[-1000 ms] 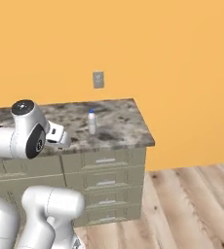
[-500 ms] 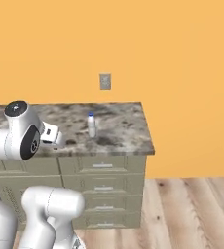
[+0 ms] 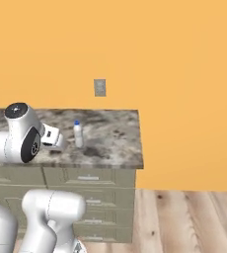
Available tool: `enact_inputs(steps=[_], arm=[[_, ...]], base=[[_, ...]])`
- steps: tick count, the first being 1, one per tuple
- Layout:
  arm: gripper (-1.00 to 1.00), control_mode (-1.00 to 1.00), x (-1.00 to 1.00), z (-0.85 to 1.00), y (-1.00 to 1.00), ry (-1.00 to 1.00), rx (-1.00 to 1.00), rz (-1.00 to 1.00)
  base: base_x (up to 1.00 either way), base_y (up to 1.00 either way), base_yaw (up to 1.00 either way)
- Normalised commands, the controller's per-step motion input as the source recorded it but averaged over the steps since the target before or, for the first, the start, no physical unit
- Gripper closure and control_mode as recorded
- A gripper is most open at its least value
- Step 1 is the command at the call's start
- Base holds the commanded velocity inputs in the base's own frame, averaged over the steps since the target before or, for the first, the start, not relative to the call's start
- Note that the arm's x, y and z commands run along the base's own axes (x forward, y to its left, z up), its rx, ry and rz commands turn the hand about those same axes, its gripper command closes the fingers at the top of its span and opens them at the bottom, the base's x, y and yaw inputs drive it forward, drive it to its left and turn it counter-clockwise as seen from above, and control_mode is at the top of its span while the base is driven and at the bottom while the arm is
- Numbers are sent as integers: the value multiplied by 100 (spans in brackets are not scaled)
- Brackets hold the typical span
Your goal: Place the drinks on the dining counter in a tight cluster.
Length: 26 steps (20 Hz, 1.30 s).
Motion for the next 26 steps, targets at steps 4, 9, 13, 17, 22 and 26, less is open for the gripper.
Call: enact_inputs(steps=[4,9,13,17,22,26], arm=[[-100,100,0,0,0,0,0,0],[-100,100,0,0,0,0,0,0],[-100,100,0,0,0,0,0,0],[-100,100,0,0,0,0,0,0],[-100,100,0,0,0,0,0,0],[-100,100,0,0,0,0,0,0]], base=[[49,-41,17],[43,-44,17],[43,-42,18],[42,-38,16],[44,-31,15],[40,-25,14]])
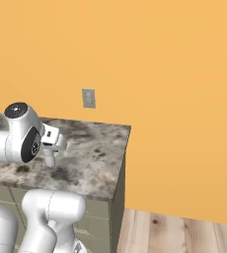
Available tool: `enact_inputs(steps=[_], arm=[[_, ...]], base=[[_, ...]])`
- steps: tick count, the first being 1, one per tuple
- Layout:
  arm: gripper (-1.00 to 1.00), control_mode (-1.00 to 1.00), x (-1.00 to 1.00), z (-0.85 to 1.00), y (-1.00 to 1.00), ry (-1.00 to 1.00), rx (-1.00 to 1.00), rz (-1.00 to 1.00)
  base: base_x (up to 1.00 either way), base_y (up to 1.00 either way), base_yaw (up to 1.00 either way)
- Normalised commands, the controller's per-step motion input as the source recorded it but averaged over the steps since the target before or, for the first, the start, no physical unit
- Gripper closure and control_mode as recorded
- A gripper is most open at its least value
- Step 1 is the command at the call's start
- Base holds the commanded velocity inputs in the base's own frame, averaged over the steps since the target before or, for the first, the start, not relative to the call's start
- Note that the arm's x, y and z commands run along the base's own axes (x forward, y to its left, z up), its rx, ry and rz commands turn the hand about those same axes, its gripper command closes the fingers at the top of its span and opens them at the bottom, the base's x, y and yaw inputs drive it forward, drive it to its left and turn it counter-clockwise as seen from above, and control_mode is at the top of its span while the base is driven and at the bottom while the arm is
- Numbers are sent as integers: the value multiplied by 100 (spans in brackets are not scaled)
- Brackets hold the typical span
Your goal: Place the drinks on the dining counter in a tight cluster.
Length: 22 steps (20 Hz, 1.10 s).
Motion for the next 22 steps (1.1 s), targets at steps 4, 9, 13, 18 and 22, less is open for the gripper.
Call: enact_inputs(steps=[4,9,13,18,22], arm=[[-100,100,0,0,0,0,0,0],[-100,100,0,0,0,0,0,0],[-100,100,0,0,0,0,0,0],[-100,-100,0,0,-6,0,8,25],[-100,-100,0,2,-12,-1,15,48]], base=[[24,-12,5],[0,0,0],[-1,0,0],[0,0,0],[0,0,0]])
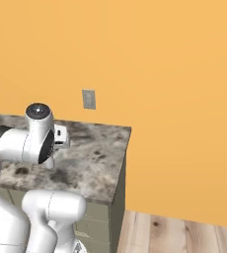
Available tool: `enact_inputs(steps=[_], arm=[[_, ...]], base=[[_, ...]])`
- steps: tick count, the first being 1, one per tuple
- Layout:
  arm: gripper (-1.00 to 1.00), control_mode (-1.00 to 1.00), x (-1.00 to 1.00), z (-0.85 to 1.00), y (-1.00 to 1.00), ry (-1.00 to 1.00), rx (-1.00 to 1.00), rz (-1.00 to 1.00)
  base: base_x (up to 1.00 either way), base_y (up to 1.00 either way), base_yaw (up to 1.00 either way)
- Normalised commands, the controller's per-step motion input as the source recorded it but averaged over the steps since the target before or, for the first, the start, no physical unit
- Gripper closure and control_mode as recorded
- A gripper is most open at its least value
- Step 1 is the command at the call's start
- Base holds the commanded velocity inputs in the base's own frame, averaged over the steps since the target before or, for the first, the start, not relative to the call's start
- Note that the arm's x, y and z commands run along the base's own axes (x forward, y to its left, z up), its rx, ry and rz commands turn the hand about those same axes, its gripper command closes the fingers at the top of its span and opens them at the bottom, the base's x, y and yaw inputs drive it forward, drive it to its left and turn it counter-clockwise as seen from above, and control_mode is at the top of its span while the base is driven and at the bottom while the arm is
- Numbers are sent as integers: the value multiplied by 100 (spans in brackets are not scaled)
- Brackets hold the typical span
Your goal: Place the drinks on the dining counter in a tight cluster.
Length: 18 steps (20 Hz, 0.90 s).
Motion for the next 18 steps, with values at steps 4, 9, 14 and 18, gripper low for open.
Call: enact_inputs(steps=[4,9,14,18], arm=[[-100,-100,0,0,-8,0,14,49],[-100,-100,0,0,-2,0,11,49],[-100,-100,4,0,0,-8,11,46],[-100,-100,0,-2,0,-12,14,40]], base=[[0,0,0],[0,0,0],[0,0,0],[0,0,0]])
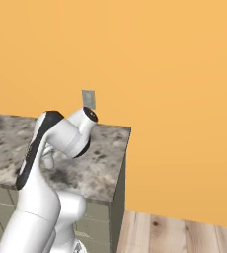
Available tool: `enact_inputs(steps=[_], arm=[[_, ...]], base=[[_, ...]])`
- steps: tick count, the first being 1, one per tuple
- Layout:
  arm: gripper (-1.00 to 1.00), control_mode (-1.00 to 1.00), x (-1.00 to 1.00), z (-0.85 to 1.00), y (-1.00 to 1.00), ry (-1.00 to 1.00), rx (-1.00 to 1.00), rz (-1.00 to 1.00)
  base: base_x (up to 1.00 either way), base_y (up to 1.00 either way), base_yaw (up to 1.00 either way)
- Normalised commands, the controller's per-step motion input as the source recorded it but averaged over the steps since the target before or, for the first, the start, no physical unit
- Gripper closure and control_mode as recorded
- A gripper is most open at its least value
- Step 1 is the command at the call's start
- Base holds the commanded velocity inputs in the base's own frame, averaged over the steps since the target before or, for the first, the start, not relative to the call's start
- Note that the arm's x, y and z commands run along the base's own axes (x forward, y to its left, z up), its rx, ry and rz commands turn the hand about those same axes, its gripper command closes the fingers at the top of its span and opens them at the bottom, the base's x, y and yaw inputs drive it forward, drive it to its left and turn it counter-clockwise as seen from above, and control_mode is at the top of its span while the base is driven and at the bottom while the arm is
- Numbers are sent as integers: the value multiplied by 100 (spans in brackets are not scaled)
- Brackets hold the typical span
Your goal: Place the drinks on the dining counter in a tight cluster.
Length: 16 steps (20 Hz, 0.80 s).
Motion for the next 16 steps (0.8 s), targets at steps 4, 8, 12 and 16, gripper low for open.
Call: enact_inputs(steps=[4,8,12,16], arm=[[-100,-100,0,-6,0,-17,12,28],[-100,-100,1,-7,0,-24,11,23],[-100,-100,9,-10,4,-18,11,13],[-100,-100,9,-14,0,-15,14,9]], base=[[0,0,0],[0,0,0],[0,0,0],[0,0,0]])
